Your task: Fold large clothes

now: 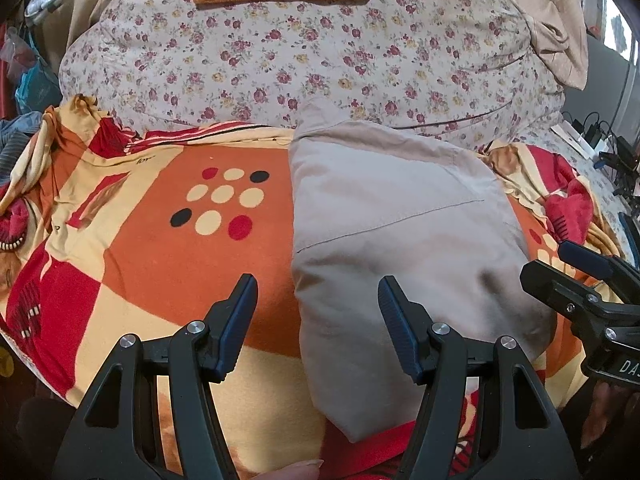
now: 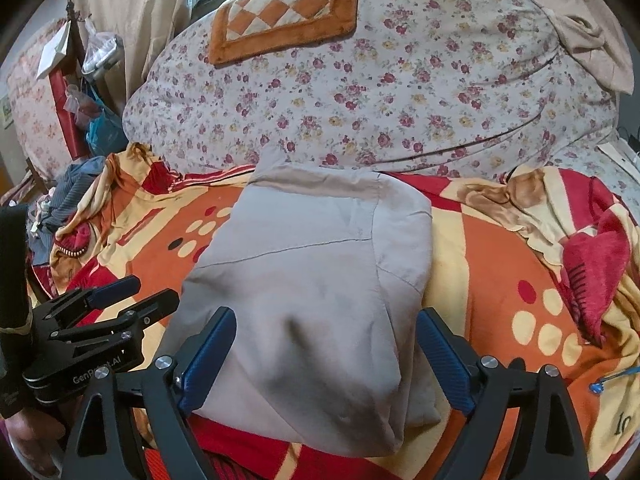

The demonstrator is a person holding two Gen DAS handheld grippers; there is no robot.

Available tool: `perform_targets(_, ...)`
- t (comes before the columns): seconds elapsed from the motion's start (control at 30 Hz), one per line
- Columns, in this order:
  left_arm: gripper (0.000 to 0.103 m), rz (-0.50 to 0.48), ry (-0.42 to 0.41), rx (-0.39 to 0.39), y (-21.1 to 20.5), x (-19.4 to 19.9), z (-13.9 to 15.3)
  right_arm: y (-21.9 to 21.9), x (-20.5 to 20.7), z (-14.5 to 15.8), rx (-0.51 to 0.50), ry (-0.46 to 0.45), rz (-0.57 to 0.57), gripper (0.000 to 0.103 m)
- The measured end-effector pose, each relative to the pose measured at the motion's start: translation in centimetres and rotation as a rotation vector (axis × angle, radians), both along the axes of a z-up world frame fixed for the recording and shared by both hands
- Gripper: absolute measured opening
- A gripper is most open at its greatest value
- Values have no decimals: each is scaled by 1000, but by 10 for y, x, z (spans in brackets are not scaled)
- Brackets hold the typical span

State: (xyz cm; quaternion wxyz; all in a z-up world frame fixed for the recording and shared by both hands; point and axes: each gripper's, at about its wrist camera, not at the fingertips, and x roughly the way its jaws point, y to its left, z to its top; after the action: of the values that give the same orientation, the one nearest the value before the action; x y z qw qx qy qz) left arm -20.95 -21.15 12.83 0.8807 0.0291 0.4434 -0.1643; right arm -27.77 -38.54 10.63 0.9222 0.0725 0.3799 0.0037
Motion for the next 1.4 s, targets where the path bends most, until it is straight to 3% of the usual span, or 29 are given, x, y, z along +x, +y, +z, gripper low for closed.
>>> perform_targets(1.4, 63, -5, 21, 24, -9, 4, -12, 2, 12, -17, 13, 45, 7, 90)
